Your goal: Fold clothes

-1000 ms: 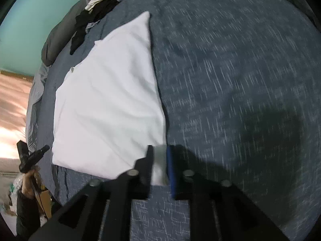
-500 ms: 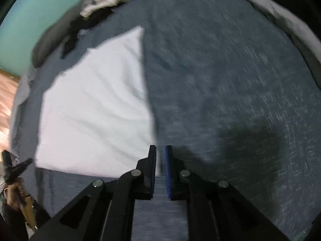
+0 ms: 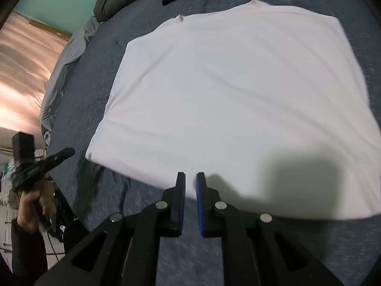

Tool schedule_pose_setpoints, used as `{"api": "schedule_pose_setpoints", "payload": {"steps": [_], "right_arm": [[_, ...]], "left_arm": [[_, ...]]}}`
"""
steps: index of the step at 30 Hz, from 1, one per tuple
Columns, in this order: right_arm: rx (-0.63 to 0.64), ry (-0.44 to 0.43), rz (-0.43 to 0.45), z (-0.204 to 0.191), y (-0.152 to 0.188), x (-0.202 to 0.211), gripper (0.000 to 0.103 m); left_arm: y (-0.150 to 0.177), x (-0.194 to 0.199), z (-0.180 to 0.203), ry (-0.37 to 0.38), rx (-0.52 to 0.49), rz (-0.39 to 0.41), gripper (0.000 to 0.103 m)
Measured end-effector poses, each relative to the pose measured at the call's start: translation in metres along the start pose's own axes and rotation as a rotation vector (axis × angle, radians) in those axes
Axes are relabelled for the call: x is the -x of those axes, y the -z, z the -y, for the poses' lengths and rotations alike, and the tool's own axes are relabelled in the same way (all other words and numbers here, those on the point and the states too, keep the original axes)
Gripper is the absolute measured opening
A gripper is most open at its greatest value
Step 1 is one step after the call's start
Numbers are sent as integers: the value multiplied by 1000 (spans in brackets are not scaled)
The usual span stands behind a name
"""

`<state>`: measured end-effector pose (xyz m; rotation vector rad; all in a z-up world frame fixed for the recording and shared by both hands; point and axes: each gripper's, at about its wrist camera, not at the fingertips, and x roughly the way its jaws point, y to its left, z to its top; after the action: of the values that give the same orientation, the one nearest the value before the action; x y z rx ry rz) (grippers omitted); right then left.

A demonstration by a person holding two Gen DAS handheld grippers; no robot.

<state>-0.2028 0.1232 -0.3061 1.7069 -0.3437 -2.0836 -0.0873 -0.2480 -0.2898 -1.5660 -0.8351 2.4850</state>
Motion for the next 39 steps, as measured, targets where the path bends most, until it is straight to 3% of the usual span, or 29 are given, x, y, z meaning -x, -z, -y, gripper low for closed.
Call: {"api": "schedule_pose_setpoints", "payload": {"steps": [10,17,20,26,29,35,37,39], "right_arm": [[-32,61,-66,-7,12,-31,9],[50,138,-152,-19,30,-36,9],[1,117,-120,-12,30,-30,9],[-16,76,26,-16,13,1,9],[-21,78,6,-18,9,-11,9],[4,83,-118,-18,31,-47,9],[-10,58,-99,-12,36,-39,9],[-26,35,-58,-5,39,-22,9]], "left_arm": [[3,4,-25,10,37,-4,32],[3,-1,-32,15,51,-10,33],[5,2,-29,29,47,-4,33],[4,9,-26,32,43,5,39],[3,8,-25,38,52,5,39],[2,5,-19,46,49,-6,40],[2,2,-18,45,47,-17,43],[2,0,-17,47,45,-21,53]]}}
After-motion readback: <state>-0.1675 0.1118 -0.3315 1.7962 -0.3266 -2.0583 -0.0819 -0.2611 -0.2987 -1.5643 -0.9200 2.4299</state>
